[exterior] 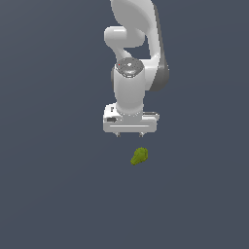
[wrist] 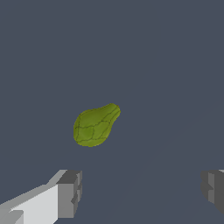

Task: Pick up the object and move it to a goal position.

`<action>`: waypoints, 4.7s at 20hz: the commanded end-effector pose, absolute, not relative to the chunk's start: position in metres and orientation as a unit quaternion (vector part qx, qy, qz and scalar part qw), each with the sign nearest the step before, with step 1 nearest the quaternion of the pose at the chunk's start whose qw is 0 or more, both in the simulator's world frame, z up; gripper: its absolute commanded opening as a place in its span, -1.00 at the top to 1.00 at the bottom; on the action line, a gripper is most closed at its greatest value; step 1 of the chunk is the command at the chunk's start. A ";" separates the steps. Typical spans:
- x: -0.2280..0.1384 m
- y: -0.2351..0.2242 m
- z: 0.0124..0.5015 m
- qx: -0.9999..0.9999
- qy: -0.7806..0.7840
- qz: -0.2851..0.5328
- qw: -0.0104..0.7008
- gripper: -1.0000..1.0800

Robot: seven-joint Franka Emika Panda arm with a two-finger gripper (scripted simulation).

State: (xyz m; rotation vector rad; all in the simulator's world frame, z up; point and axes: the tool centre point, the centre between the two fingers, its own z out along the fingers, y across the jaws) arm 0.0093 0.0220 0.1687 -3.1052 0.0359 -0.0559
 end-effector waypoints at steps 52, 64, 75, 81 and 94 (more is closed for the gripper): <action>0.036 0.067 0.097 -0.833 0.553 0.001 0.003 -0.92; 0.038 0.071 0.091 -0.803 0.597 0.000 0.000 -0.92; 0.037 0.071 0.059 -0.803 0.596 0.000 0.000 -0.92; 0.037 0.071 0.041 -0.802 0.597 0.000 0.000 -0.92; 0.038 0.071 0.041 -0.802 0.597 0.000 0.000 1.00</action>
